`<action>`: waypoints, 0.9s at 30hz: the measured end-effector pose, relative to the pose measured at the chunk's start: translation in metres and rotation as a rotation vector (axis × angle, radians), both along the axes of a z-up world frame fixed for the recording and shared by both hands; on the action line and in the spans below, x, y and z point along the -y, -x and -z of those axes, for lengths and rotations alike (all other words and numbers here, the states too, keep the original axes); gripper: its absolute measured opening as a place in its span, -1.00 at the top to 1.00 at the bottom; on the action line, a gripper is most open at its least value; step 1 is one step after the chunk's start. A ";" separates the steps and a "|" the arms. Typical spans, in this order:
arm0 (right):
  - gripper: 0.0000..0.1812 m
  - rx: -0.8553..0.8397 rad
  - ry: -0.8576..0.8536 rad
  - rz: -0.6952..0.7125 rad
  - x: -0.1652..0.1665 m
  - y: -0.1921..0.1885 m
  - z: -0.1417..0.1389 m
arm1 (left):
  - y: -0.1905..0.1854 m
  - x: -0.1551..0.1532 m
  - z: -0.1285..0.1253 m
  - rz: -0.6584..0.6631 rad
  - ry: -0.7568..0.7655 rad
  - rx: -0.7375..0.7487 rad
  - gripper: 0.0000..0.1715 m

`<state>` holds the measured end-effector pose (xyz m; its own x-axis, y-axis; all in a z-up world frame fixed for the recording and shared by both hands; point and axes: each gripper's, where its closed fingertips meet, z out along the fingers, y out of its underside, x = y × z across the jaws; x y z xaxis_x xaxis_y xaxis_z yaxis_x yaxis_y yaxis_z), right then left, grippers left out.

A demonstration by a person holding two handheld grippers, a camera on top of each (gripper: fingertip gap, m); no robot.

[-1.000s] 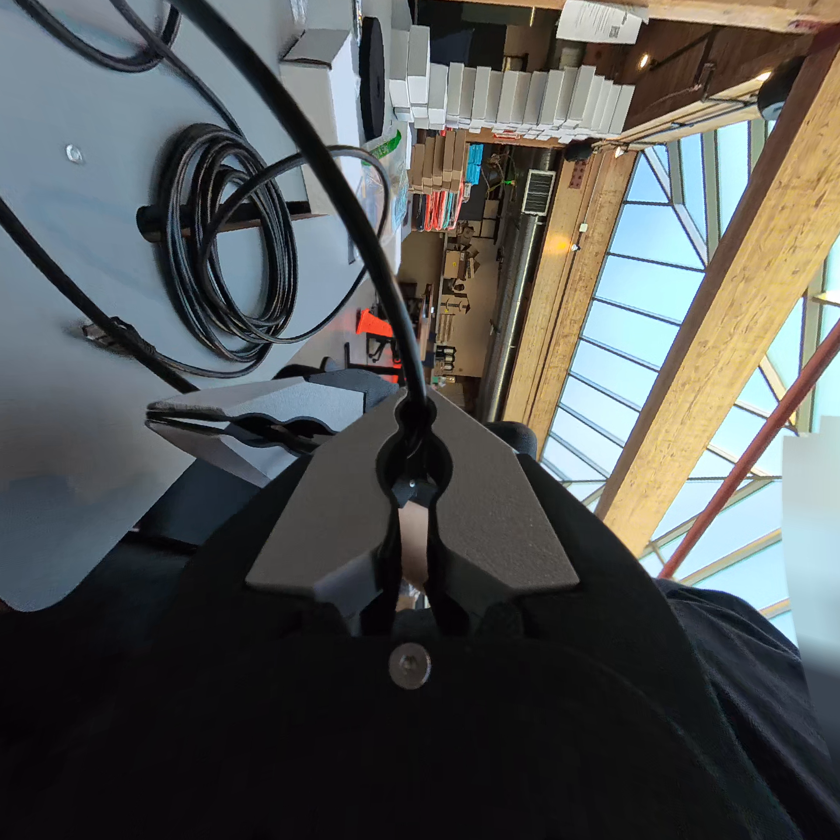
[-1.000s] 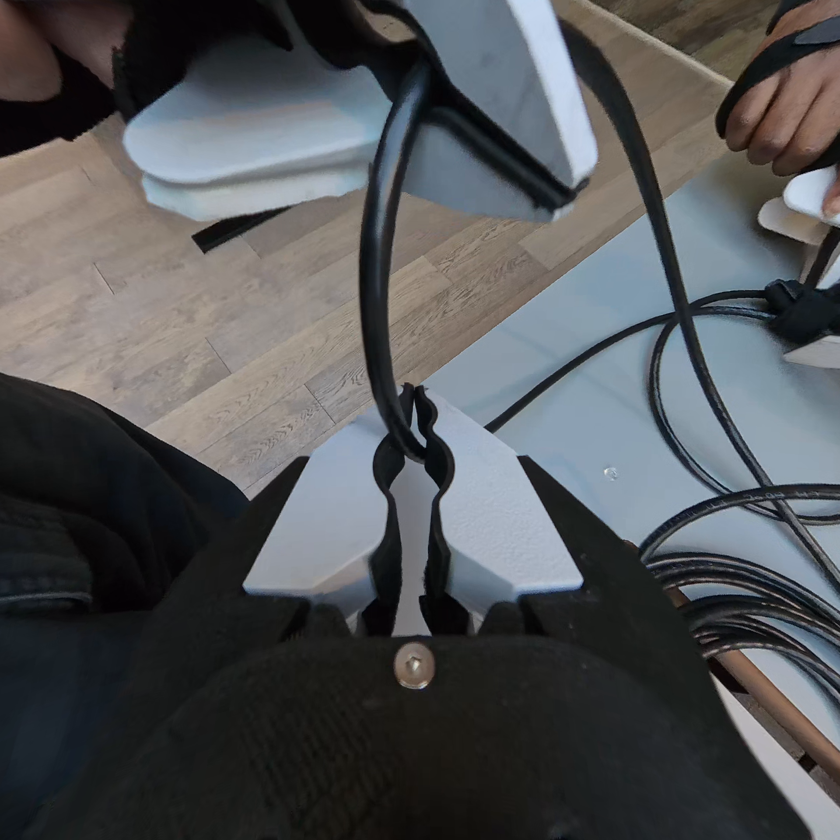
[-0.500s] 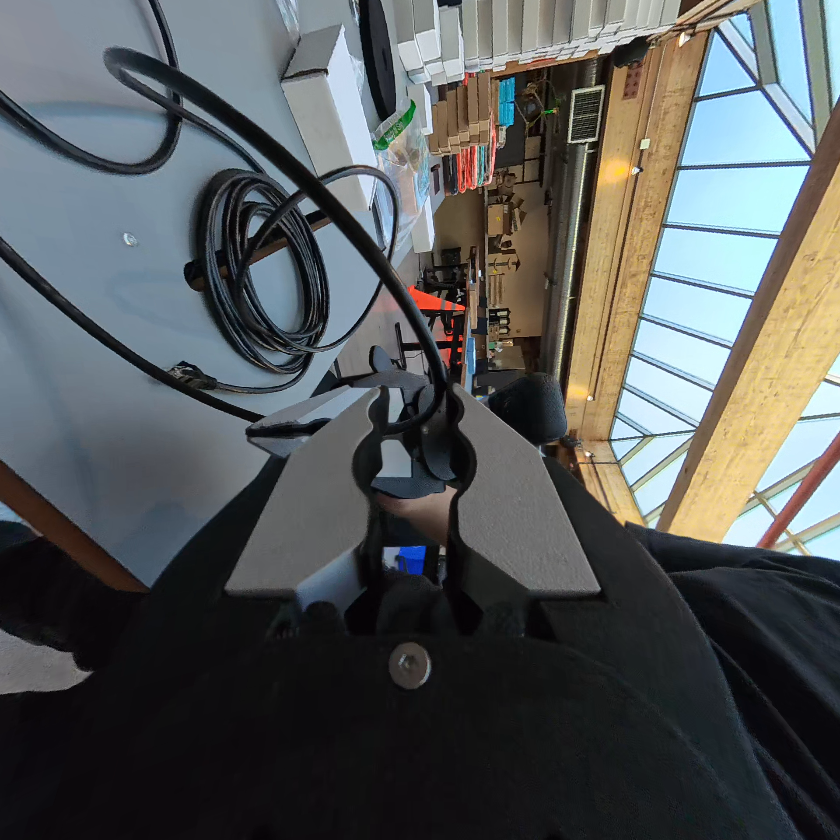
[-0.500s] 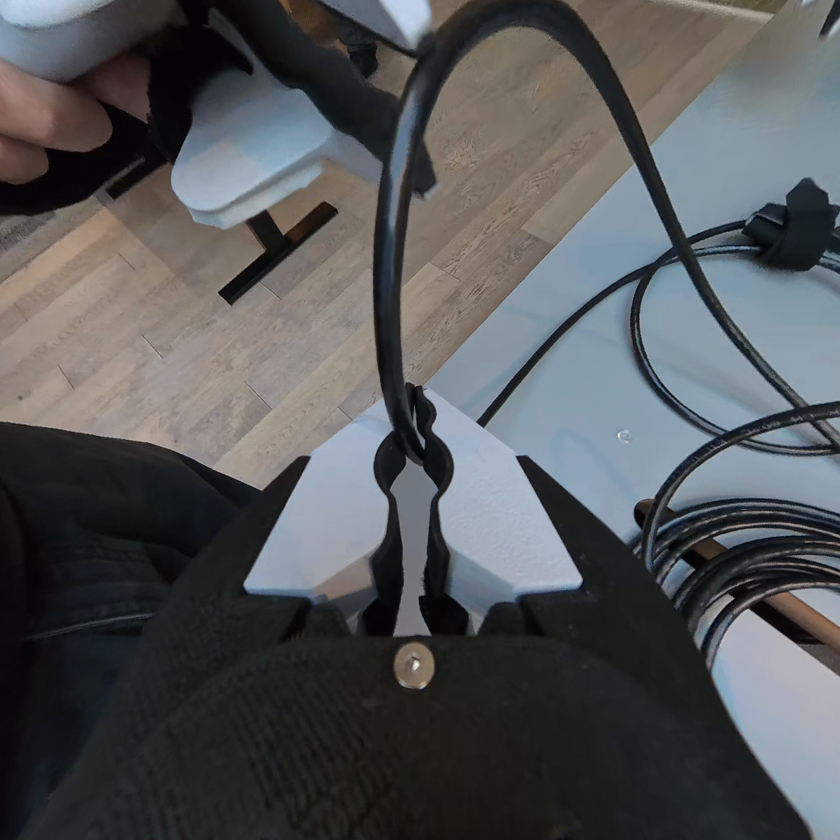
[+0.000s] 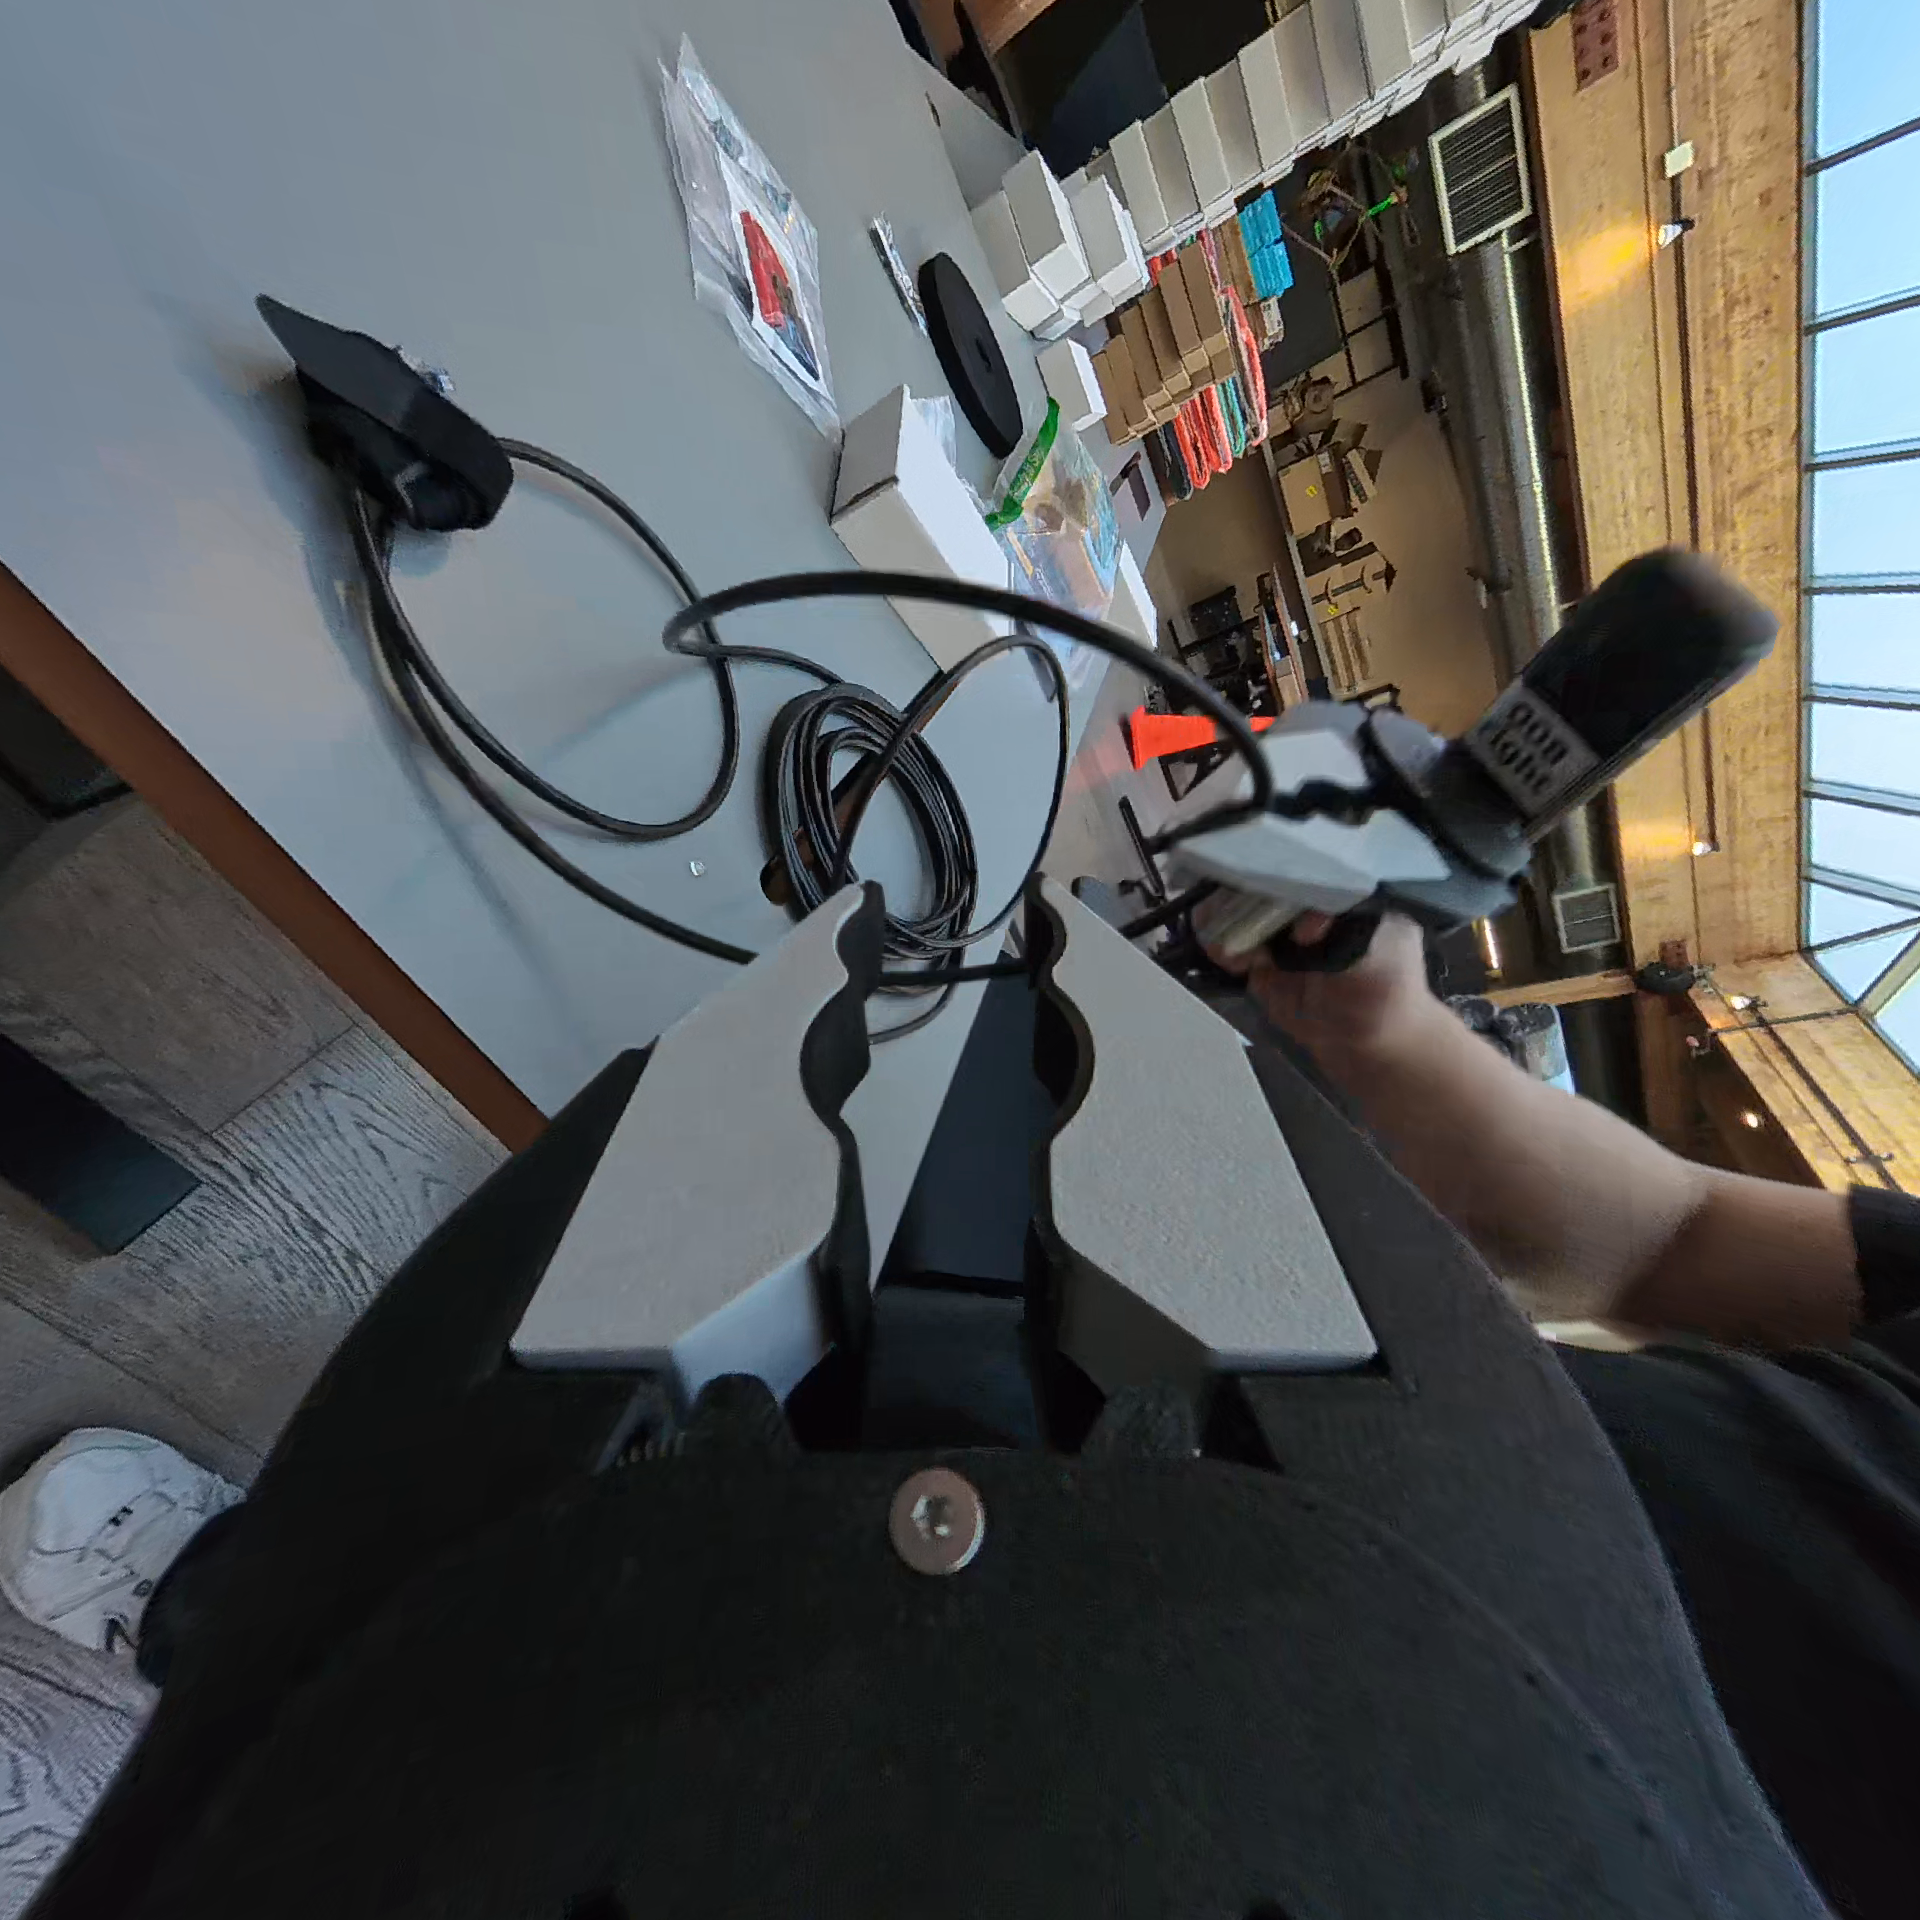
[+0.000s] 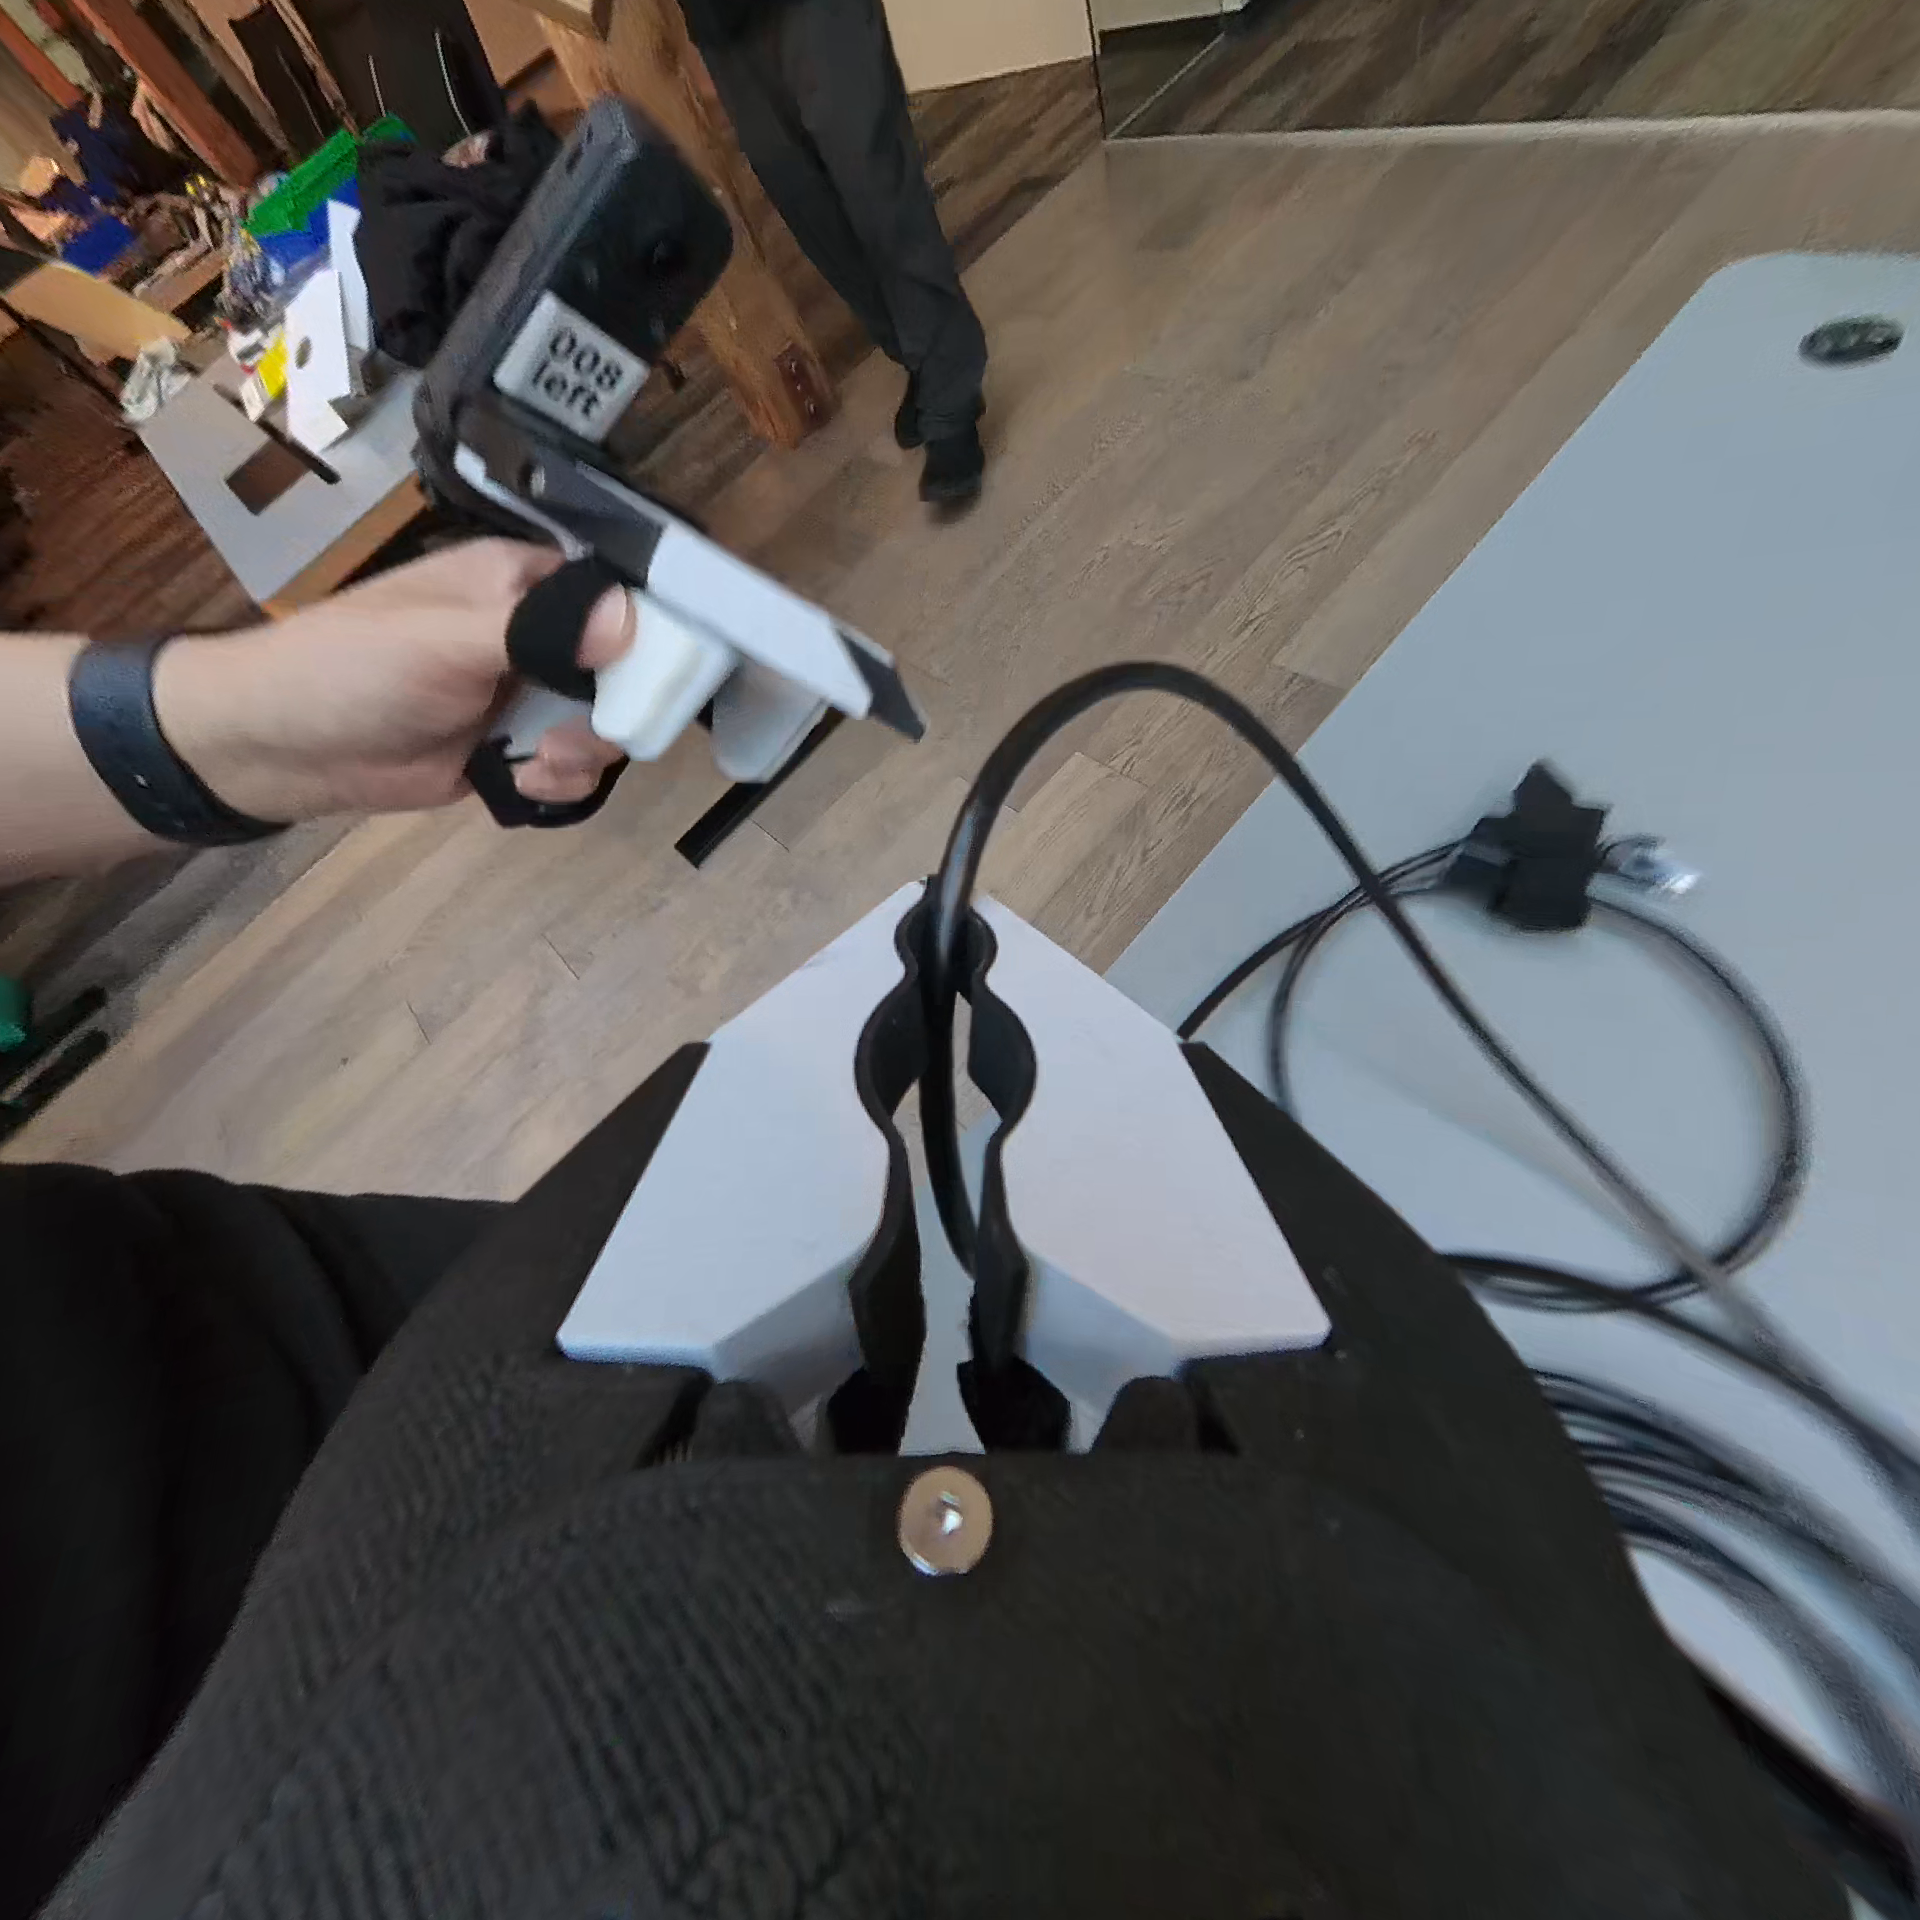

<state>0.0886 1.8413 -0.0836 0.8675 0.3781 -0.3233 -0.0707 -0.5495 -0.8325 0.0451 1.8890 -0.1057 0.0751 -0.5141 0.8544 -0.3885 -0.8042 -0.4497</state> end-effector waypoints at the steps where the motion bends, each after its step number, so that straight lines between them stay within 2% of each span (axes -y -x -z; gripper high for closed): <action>1: 1.00 0.017 0.013 -0.016 -0.010 -0.009 -0.011 | -0.001 -0.004 0.000 0.002 -0.013 0.004 0.72; 3: 1.00 0.005 0.077 -0.059 -0.028 -0.022 -0.032 | -0.005 -0.014 -0.002 0.014 -0.048 0.013 0.72; 7: 1.00 -0.134 0.233 -0.113 -0.050 -0.034 -0.066 | -0.021 -0.033 -0.020 0.073 -0.193 0.032 0.71; 9: 1.00 -0.176 0.290 -0.132 -0.055 -0.037 -0.078 | -0.036 -0.044 -0.045 0.129 -0.361 0.051 0.64; 12: 1.00 -0.208 0.316 -0.125 -0.065 -0.045 -0.093 | -0.064 -0.053 -0.104 0.246 -0.642 0.098 0.51; 14: 1.00 -0.261 0.348 -0.103 -0.071 -0.050 -0.099 | -0.075 -0.039 -0.136 0.390 -0.745 0.108 0.55; 16: 1.00 -0.319 0.372 -0.068 -0.079 -0.056 -0.102 | -0.076 -0.010 -0.146 0.571 -0.754 0.112 0.56; 18: 1.00 -0.383 0.390 -0.034 -0.088 -0.061 -0.103 | -0.074 0.010 -0.119 0.674 -0.803 0.061 0.49; 23: 1.00 -0.578 0.407 0.032 -0.105 -0.071 -0.105 | -0.106 0.035 0.008 0.729 -1.100 -0.067 0.44; 25: 1.00 -0.625 0.410 0.046 -0.109 -0.076 -0.105 | -0.116 0.041 0.048 0.797 -1.207 -0.095 0.54; 26: 1.00 -0.636 0.407 0.056 -0.111 -0.080 -0.106 | -0.118 0.042 0.065 0.838 -1.227 -0.125 0.66; 27: 1.00 -0.627 0.412 0.071 -0.112 -0.085 -0.104 | -0.120 0.036 0.077 0.845 -1.242 -0.165 0.93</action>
